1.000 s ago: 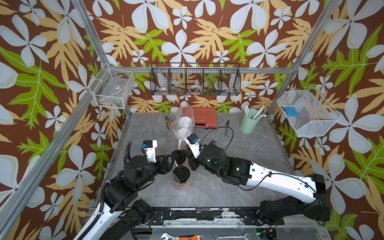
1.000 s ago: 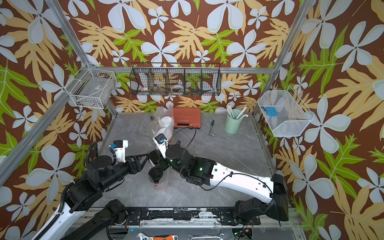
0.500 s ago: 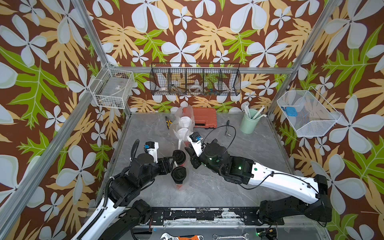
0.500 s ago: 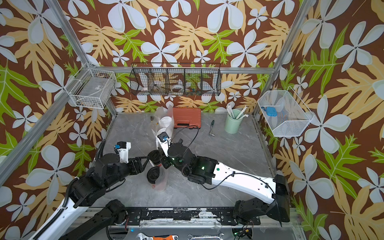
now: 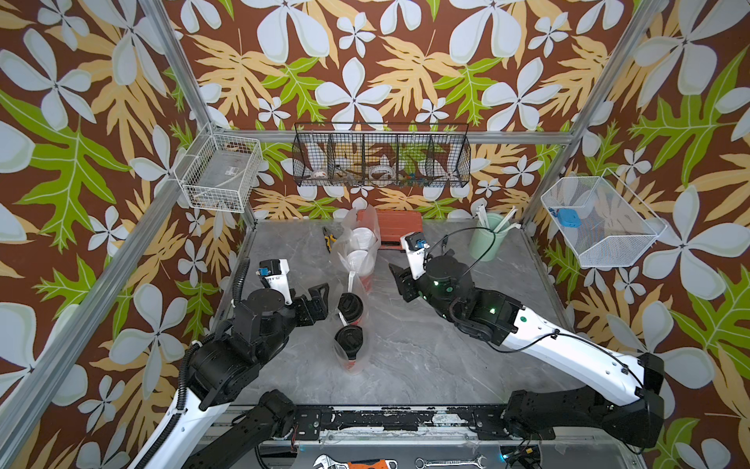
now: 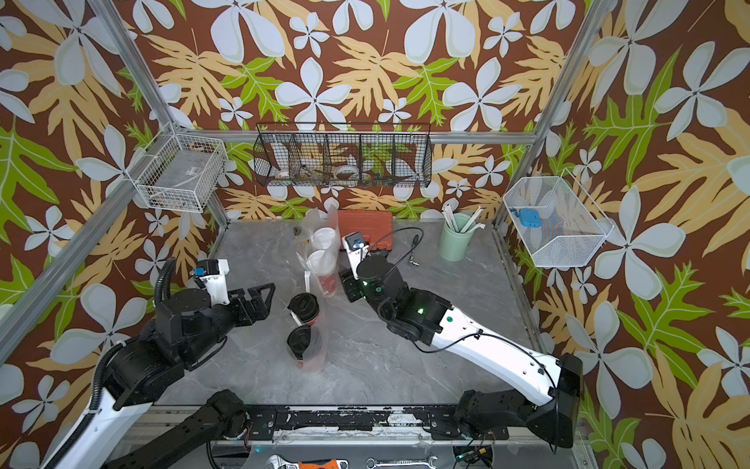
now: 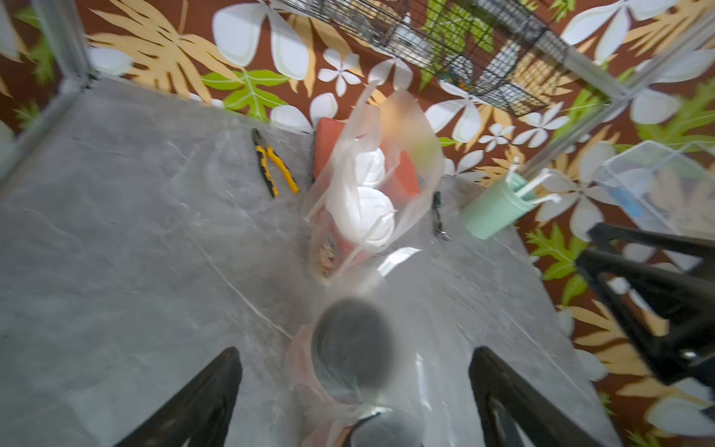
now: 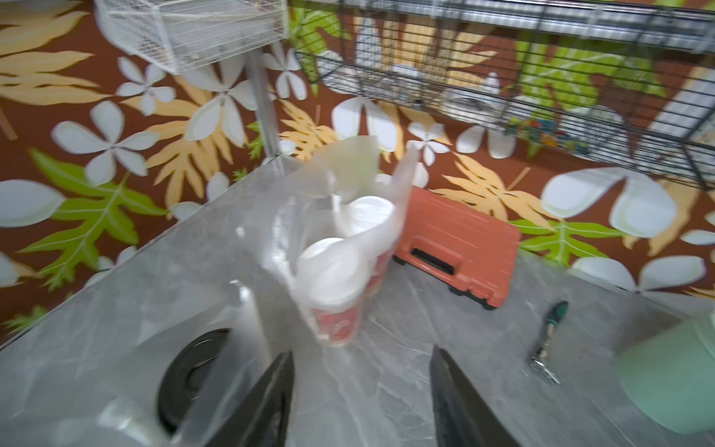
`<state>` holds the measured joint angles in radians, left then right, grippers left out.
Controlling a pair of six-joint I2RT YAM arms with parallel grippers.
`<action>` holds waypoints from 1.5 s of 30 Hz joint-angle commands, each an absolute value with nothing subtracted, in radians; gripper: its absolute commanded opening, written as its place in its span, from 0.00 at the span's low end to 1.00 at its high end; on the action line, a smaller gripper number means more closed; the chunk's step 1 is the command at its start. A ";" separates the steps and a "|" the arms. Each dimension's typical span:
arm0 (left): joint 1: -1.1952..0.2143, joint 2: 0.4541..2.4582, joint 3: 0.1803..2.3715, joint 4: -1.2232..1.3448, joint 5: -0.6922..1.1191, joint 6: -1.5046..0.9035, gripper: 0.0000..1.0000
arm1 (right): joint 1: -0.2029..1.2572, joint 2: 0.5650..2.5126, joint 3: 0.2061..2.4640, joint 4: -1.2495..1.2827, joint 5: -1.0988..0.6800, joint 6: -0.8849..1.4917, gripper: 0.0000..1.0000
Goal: Pack milk tea into plastic carrier bags
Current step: Reset both arms
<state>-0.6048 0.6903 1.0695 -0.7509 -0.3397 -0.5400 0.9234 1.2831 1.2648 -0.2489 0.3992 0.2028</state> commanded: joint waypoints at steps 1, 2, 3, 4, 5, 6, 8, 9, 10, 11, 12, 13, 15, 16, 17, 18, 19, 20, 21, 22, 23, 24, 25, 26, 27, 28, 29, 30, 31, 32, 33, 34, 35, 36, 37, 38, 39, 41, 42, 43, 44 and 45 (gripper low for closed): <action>-0.603 0.708 1.046 -0.751 -0.547 -0.480 1.00 | 0.816 1.243 1.204 -0.294 0.432 0.227 0.82; -0.600 0.714 1.031 -0.735 -0.586 -0.471 1.00 | 0.773 1.227 1.175 -0.288 0.446 0.230 0.99; -0.592 0.720 1.014 -0.716 -0.617 -0.459 1.00 | 0.731 1.211 1.148 -0.284 0.455 0.232 1.00; -0.578 0.725 0.997 -0.700 -0.635 -0.448 1.00 | 0.691 1.200 1.126 -0.283 0.458 0.237 0.99; -0.552 0.727 0.977 -0.679 -0.647 -0.437 1.00 | 0.640 1.187 1.099 -0.280 0.458 0.246 1.00; -0.518 0.725 0.952 -0.649 -0.646 -0.424 1.00 | 0.589 1.173 1.069 -0.273 0.459 0.259 1.00; -0.441 0.717 0.894 -0.581 -0.624 -0.399 1.00 | 0.503 1.152 1.008 -0.255 0.489 0.268 1.00; -0.396 0.713 0.858 -0.541 -0.606 -0.390 1.00 | 0.465 1.143 0.973 -0.242 0.520 0.270 0.99; -0.351 0.712 0.830 -0.508 -0.582 -0.385 1.00 | 0.428 1.139 0.948 -0.234 0.543 0.271 0.99; -0.300 0.709 0.798 -0.472 -0.542 -0.386 1.00 | 0.385 1.135 0.918 -0.227 0.557 0.273 0.99; -0.240 0.708 0.762 -0.429 -0.498 -0.389 1.00 | 0.347 1.127 0.883 -0.208 0.572 0.272 1.00; -0.193 0.706 0.731 -0.398 -0.460 -0.394 1.00 | 0.314 1.118 0.846 -0.179 0.587 0.266 1.00; -0.096 0.705 0.661 -0.320 -0.393 -0.413 1.00 | 0.239 1.092 0.745 -0.093 0.625 0.251 1.00; -0.060 0.709 0.629 -0.287 -0.371 -0.420 1.00 | 0.198 1.087 0.707 -0.053 0.625 0.249 1.00; -0.016 0.722 0.602 -0.254 -0.340 -0.441 1.00 | 0.145 1.088 0.663 -0.017 0.610 0.249 0.99; 0.019 0.743 0.588 -0.223 -0.295 -0.458 1.00 | 0.098 1.093 0.620 0.027 0.601 0.249 0.99; 0.027 0.764 0.575 -0.195 -0.302 -0.482 1.00 | 0.060 1.100 0.586 0.066 0.593 0.250 1.00; 0.028 0.793 0.560 -0.167 -0.334 -0.512 1.00 | 0.026 1.114 0.548 0.113 0.580 0.248 1.00; 0.028 0.823 0.546 -0.133 -0.341 -0.523 1.00 | 0.005 1.131 0.506 0.182 0.570 0.230 0.99; 0.028 0.845 0.527 -0.089 -0.346 -0.527 1.00 | 0.000 1.148 0.472 0.251 0.572 0.209 1.00; 0.028 0.871 0.502 -0.043 -0.356 -0.531 1.00 | 0.000 1.170 0.443 0.320 0.580 0.182 1.00; 0.028 0.893 0.473 0.008 -0.380 -0.534 1.00 | 0.000 1.197 0.423 0.378 0.596 0.168 1.00; 0.026 0.906 0.446 0.054 -0.406 -0.534 1.00 | 0.000 1.221 0.411 0.421 0.609 0.163 1.00; 0.024 0.921 0.411 0.119 -0.426 -0.516 1.00 | 0.000 1.251 0.403 0.463 0.622 0.157 0.99; 0.015 0.930 0.371 0.200 -0.448 -0.496 1.00 | 0.000 1.278 0.395 0.507 0.630 0.156 1.00; 0.000 0.933 0.341 0.277 -0.475 -0.463 1.00 | 0.000 1.298 0.388 0.548 0.628 0.156 1.00; -0.017 0.936 0.344 0.289 -0.503 -0.425 1.00 | 0.000 1.319 0.380 0.593 0.622 0.149 1.00; -0.058 0.944 0.329 0.358 -0.574 -0.361 1.00 | 0.000 1.337 0.371 0.641 0.620 0.143 1.00; -0.092 0.954 0.307 0.442 -0.619 -0.293 1.00 | 0.000 1.345 0.363 0.685 0.610 0.138 1.00; -0.125 0.974 0.282 0.535 -0.652 -0.209 1.00 | 0.000 1.348 0.356 0.721 0.583 0.139 1.00; -0.142 1.006 0.262 0.621 -0.663 -0.152 1.00 | 0.000 1.351 0.351 0.749 0.538 0.119 0.99; -0.143 1.038 0.255 0.668 -0.652 -0.131 1.00 | 0.007 1.362 0.359 0.747 0.542 0.113 0.99; -0.143 1.077 0.253 0.710 -0.633 -0.117 1.00 | 0.014 1.368 0.366 0.737 0.550 0.106 0.99; -0.143 1.106 0.246 0.759 -0.602 -0.102 1.00 | 0.017 1.363 0.359 0.748 0.532 0.095 0.99; -0.143 1.139 0.230 0.831 -0.563 -0.089 1.00 | 0.025 1.348 0.341 0.768 0.517 0.081 0.99; -0.143 1.163 0.207 0.915 -0.531 -0.085 1.00 | 0.041 1.322 0.306 0.808 0.506 0.057 0.99; -0.143 1.180 0.184 0.996 -0.507 -0.089 1.00 | 0.058 1.296 0.273 0.850 0.488 0.041 0.99; -0.143 1.216 0.144 1.152 -0.439 -0.079 1.00 | 0.072 1.240 0.194 0.950 0.386 0.054 0.99; -0.143 1.231 0.147 1.156 -0.418 -0.065 1.00 | 0.072 1.233 0.171 0.994 0.340 0.062 0.99; -0.143 1.249 0.150 1.159 -0.406 -0.065 1.00 | 0.074 1.238 0.167 1.017 0.314 0.058 0.98; -0.143 1.275 0.139 1.199 -0.396 -0.061 1.00 | 0.078 1.253 0.180 1.006 0.317 0.047 0.98; -0.143 1.301 0.120 1.256 -0.384 -0.056 1.00 | 0.079 1.278 0.178 1.037 0.319 0.034 0.98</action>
